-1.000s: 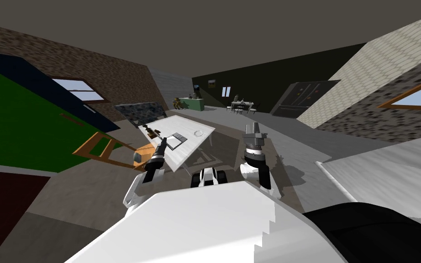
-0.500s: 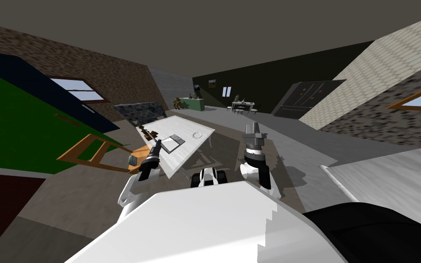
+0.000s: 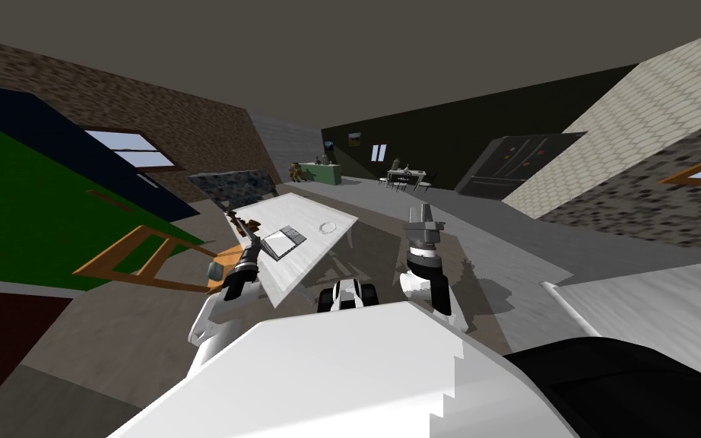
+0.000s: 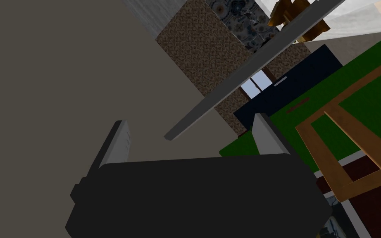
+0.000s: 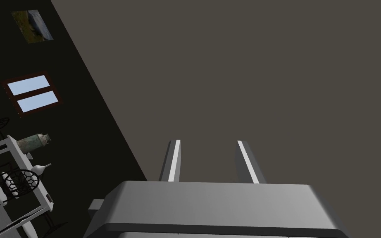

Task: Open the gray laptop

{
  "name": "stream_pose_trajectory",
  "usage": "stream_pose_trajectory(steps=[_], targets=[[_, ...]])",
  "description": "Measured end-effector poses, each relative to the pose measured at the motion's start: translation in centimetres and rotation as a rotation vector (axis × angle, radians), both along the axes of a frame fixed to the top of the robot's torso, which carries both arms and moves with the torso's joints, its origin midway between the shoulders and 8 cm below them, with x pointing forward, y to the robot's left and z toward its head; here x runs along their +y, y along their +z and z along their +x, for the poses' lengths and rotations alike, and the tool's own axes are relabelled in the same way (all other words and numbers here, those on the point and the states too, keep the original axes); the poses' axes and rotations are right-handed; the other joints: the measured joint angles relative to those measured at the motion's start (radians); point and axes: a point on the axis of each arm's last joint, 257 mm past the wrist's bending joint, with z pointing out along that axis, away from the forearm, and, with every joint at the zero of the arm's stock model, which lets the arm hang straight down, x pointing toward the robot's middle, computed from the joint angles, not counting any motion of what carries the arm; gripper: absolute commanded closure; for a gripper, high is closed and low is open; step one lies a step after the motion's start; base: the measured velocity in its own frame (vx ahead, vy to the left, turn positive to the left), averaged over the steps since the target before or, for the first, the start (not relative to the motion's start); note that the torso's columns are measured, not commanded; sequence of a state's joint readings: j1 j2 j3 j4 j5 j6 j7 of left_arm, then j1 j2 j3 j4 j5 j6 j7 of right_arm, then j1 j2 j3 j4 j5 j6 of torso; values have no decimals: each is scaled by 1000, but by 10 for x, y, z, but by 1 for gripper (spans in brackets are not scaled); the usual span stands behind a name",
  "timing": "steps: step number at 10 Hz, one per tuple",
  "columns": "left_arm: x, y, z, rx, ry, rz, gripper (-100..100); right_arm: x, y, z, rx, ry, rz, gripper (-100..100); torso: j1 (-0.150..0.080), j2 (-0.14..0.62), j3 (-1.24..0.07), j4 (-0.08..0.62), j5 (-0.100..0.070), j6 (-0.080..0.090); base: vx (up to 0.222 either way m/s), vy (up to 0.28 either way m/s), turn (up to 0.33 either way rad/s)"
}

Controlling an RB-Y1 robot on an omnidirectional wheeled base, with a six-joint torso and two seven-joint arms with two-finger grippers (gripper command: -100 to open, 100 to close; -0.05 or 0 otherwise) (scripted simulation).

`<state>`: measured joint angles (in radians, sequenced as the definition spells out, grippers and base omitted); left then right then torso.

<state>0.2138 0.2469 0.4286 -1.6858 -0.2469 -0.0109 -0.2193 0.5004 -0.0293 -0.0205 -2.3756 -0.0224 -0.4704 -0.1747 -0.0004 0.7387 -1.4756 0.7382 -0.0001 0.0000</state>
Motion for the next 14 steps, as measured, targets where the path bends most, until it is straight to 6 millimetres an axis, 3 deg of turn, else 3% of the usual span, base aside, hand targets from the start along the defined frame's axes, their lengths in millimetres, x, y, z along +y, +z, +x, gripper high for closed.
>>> stream_pose_trajectory(steps=[2,3,4,5,7,12,14], targets=[[10,-7,-5,19,29,-9,-100,0,0,0,0,0,0,0,1,1,1,0,0,0,24,-9,3],[9,-7,-5,19,29,-9,100,0,0,0,0,0,0,0,1,2,1,1,0,0,0,0,0],[10,-7,-5,19,29,-9,100,0,0,0,0,0,0,0,1,1,1,1,0,0,14,-53,123],[6,-4,10,21,4,13,100,0,0,0,0,0,0,0,-2,-1,0,1,0,1,13,-89,63],[6,-12,17,36,-10,11,100,0,0,0,0,0,0,0,-1,-2,-1,-1,1,2,8,-85,32],[-2,-5,61,49,-90,62,100,0,0,0,0,0,0,0,2,-4,-2,-1,1,1,7,-73,47],[4,-22,60,81,-84,53,100,0,0,0,0,0,0,0,6,-3,-2,-2,3,0,6,-44,39]])
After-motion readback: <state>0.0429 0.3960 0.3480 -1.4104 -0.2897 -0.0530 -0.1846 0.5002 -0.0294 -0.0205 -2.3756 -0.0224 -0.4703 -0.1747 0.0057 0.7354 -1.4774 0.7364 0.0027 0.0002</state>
